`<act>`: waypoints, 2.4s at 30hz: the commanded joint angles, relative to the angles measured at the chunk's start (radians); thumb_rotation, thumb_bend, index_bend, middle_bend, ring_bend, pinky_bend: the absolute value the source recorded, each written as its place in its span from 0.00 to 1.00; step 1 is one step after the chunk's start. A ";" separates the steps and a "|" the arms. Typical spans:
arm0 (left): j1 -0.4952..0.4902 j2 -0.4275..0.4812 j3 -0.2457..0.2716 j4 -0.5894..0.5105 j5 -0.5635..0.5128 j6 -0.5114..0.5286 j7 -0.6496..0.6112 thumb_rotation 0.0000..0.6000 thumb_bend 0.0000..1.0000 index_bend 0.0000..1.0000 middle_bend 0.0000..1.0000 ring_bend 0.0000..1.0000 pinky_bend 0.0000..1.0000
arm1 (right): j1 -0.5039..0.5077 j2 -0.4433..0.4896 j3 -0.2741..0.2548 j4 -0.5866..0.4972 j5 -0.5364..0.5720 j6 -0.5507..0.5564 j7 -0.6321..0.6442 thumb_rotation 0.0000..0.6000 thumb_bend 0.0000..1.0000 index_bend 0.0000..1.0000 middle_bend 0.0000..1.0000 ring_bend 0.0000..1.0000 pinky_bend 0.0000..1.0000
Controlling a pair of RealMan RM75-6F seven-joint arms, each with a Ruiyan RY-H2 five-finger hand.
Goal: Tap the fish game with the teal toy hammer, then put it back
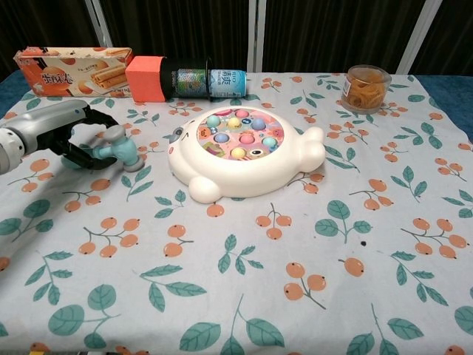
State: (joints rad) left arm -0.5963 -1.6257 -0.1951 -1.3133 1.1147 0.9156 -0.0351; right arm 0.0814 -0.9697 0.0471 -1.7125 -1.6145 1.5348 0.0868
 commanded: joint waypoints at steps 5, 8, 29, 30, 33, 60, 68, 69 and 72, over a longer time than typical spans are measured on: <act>0.002 -0.004 -0.001 0.010 0.025 0.016 -0.025 1.00 0.48 0.54 0.27 0.11 0.06 | -0.002 0.002 0.000 -0.003 0.000 0.004 -0.003 1.00 0.15 0.00 0.05 0.00 0.00; 0.005 -0.003 -0.003 0.023 0.054 0.034 -0.052 1.00 0.53 0.57 0.32 0.17 0.11 | -0.004 0.004 -0.001 -0.007 -0.003 0.007 -0.007 1.00 0.15 0.00 0.05 0.00 0.00; -0.086 0.124 0.015 0.010 0.305 0.080 -0.041 1.00 0.58 0.63 0.63 0.51 0.53 | -0.026 0.003 -0.008 -0.004 -0.024 0.046 -0.007 1.00 0.15 0.00 0.06 0.00 0.00; -0.097 0.135 0.018 0.001 0.314 0.069 -0.026 1.00 0.58 0.63 0.63 0.51 0.54 | -0.028 0.001 -0.008 -0.001 -0.024 0.049 -0.004 1.00 0.15 0.00 0.06 0.00 0.00; -0.136 0.171 0.023 -0.028 0.331 0.027 0.033 1.00 0.58 0.64 0.64 0.51 0.55 | -0.033 -0.005 -0.011 0.011 -0.024 0.055 0.009 1.00 0.15 0.00 0.06 0.00 0.00; -0.481 0.165 -0.048 -0.092 -0.115 -0.268 0.479 1.00 0.62 0.64 0.66 0.55 0.63 | -0.037 -0.022 -0.016 0.083 -0.024 0.054 0.087 1.00 0.15 0.00 0.07 0.00 0.00; -0.552 0.128 -0.015 -0.058 -0.242 -0.257 0.577 1.00 0.62 0.65 0.67 0.56 0.64 | -0.035 -0.020 -0.011 0.091 -0.014 0.048 0.099 1.00 0.14 0.00 0.07 0.00 0.00; -0.558 0.123 -0.010 -0.054 -0.252 -0.255 0.584 1.00 0.62 0.65 0.67 0.56 0.64 | -0.034 -0.021 -0.011 0.093 -0.012 0.047 0.101 1.00 0.14 0.00 0.07 0.00 0.00; -0.578 0.109 0.008 -0.041 -0.283 -0.249 0.613 1.00 0.62 0.65 0.67 0.56 0.64 | -0.033 -0.022 -0.011 0.097 -0.009 0.043 0.106 1.00 0.14 0.00 0.08 0.00 0.00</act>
State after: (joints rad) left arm -1.1648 -1.5084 -0.1960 -1.3619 0.8424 0.6622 0.5668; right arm 0.0481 -0.9911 0.0361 -1.6154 -1.6233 1.5776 0.1928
